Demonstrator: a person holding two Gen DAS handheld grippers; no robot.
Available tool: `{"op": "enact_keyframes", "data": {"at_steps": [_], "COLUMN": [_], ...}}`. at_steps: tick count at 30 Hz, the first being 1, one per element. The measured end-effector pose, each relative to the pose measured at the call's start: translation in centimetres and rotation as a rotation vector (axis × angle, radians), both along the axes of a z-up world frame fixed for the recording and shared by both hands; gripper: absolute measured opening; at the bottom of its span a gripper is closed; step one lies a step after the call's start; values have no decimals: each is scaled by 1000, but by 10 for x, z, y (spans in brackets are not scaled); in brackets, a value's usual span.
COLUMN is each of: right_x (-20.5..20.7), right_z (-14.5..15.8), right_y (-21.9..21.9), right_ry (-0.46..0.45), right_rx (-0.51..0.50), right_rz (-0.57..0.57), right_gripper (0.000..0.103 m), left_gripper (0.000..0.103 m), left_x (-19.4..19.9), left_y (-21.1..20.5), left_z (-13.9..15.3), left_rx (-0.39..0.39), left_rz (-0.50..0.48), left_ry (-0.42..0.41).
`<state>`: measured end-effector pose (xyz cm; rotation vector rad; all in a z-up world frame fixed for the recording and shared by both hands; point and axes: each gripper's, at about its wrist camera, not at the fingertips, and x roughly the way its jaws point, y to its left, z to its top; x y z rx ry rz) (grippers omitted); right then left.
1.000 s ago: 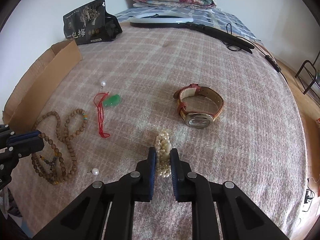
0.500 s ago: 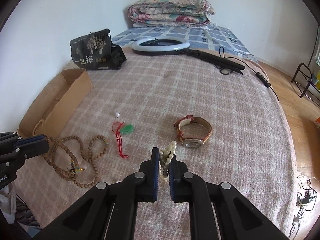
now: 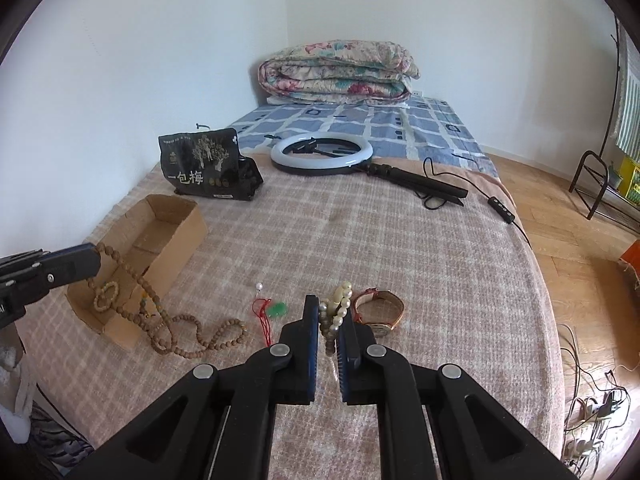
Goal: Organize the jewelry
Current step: 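Lift bead strand and pearl necklace, lower them into the box, open both tools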
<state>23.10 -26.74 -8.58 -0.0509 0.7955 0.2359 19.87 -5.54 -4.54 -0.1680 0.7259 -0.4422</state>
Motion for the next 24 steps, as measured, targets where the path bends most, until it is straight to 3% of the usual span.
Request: {"op": "enact_keyframes", "data": {"at_steps": [9, 15, 24], "right_x": [-5, -5, -8], "right_z": [35, 56, 72], "right_y": [13, 27, 50], "right_ry": [-59, -94, -114], "right_rx": [5, 16, 22], "right_rz": [22, 43, 95], "right_gripper": [6, 6, 6], "left_gripper": [4, 4, 4], "left_x": [4, 15, 22], "left_y": [36, 53, 78], "left_z": [53, 94, 167], "left_rx": [-95, -118, -69], "left_rz": [49, 64, 111], "left_ry": [-88, -152, -297]}}
